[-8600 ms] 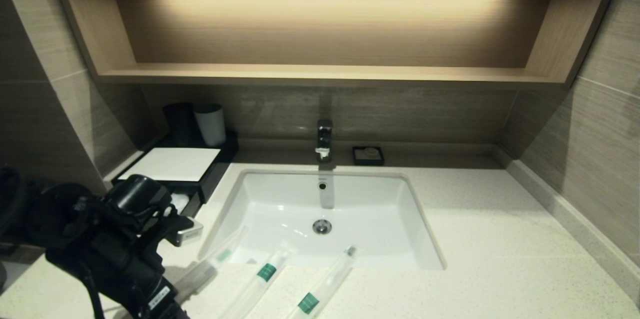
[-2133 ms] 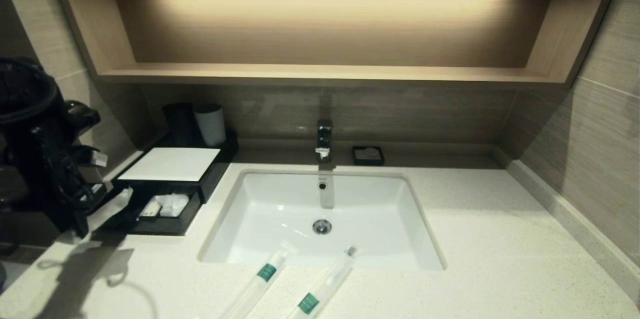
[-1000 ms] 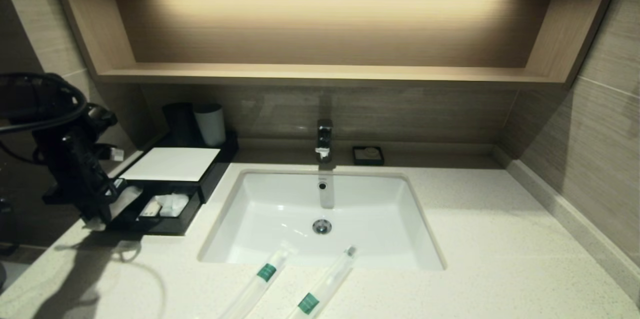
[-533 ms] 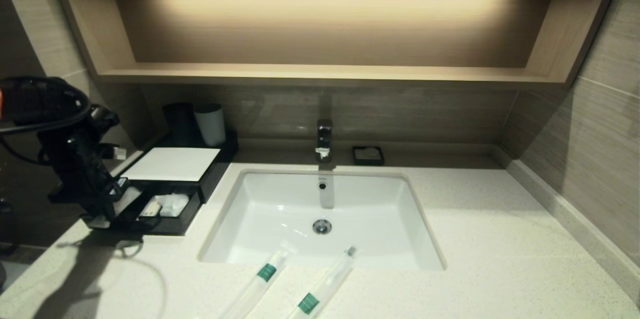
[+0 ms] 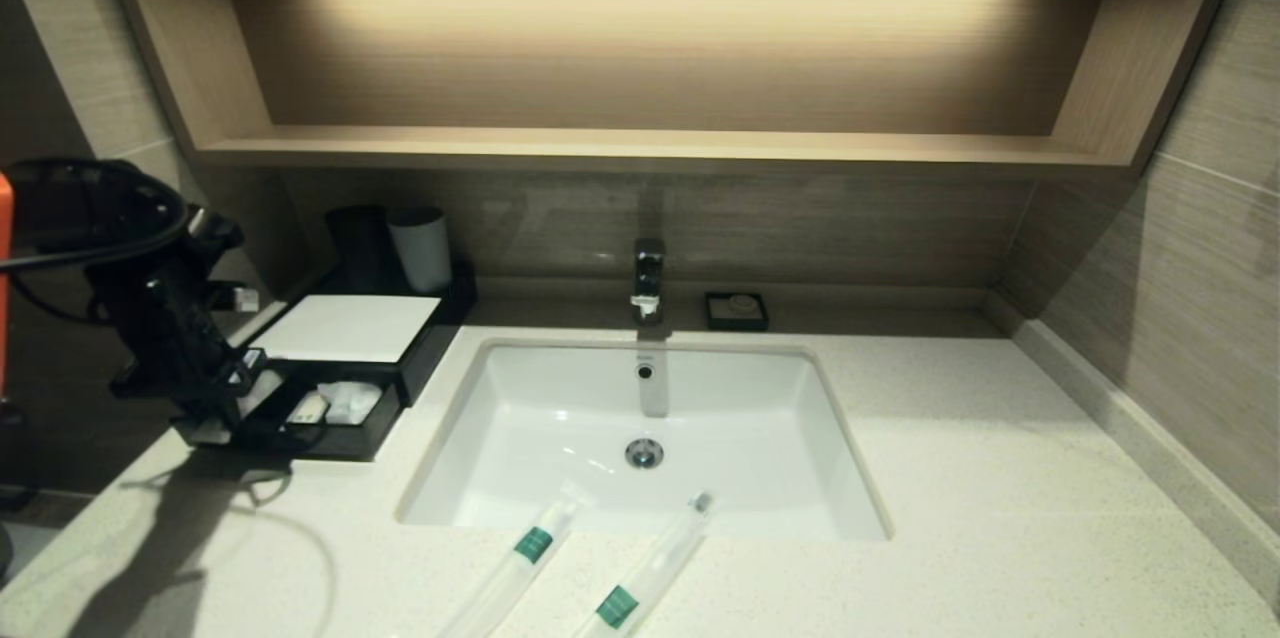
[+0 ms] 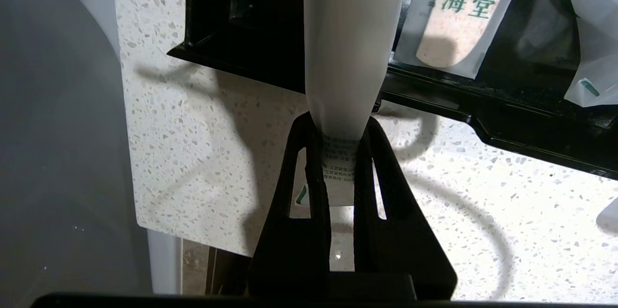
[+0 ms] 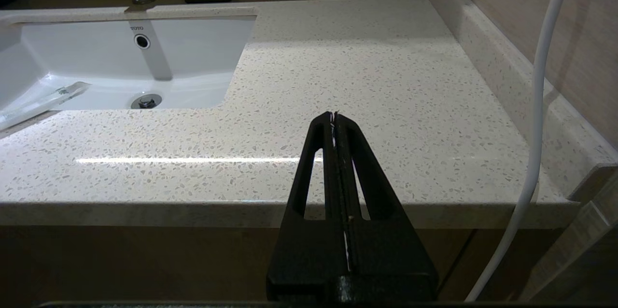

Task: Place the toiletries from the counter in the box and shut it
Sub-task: Place the bathroom toiletry into the drawer

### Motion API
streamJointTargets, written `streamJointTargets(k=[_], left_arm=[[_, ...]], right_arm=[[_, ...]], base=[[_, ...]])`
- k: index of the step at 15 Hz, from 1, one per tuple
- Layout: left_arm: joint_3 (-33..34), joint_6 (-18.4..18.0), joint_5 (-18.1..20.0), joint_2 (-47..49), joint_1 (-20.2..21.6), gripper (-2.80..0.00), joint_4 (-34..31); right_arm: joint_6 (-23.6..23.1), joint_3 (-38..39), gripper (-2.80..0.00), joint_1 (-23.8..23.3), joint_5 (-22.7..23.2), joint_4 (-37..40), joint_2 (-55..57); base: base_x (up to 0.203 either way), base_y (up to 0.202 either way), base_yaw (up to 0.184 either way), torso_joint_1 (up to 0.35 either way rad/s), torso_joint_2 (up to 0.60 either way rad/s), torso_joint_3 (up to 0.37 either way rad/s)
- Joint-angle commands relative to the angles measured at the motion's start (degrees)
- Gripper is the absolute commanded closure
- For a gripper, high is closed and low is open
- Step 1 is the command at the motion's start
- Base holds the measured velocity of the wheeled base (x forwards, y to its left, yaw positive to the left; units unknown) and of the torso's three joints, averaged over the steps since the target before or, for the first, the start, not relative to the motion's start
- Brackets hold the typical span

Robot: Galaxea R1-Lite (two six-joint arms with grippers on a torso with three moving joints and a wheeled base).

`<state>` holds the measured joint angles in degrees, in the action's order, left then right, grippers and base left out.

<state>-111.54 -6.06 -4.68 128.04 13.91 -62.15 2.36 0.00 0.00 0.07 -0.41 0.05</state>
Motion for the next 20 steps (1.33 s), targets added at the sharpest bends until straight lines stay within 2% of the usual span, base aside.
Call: streamJointTargets(k=[1,8,20], left_arm=[[0.01,-0.01,-0.06,-0.10,-0.31,0.00,-0.16],[0.01,-0.45,-0.06,-1.97,-1.17,0.00,-1.04],[0.01,-1.59,-0.06,-0.68,-1.17,0.00,1.49]], right_arm=[[0.01,0.00,0.00,0.00,0.01,-0.02,0.04],[0.01,0.00,0.00,0.00,0.01,-0.02,0.04],[0.01,0.00,0.00,0.00,0.01,-0.02,0.04]], base=[[0.000,0.000,0.000,0.000,0.00,0.000],[0.000,0.000,0.000,0.000,0.00,0.000],[0.000,0.000,0.000,0.000,0.00,0.000]])
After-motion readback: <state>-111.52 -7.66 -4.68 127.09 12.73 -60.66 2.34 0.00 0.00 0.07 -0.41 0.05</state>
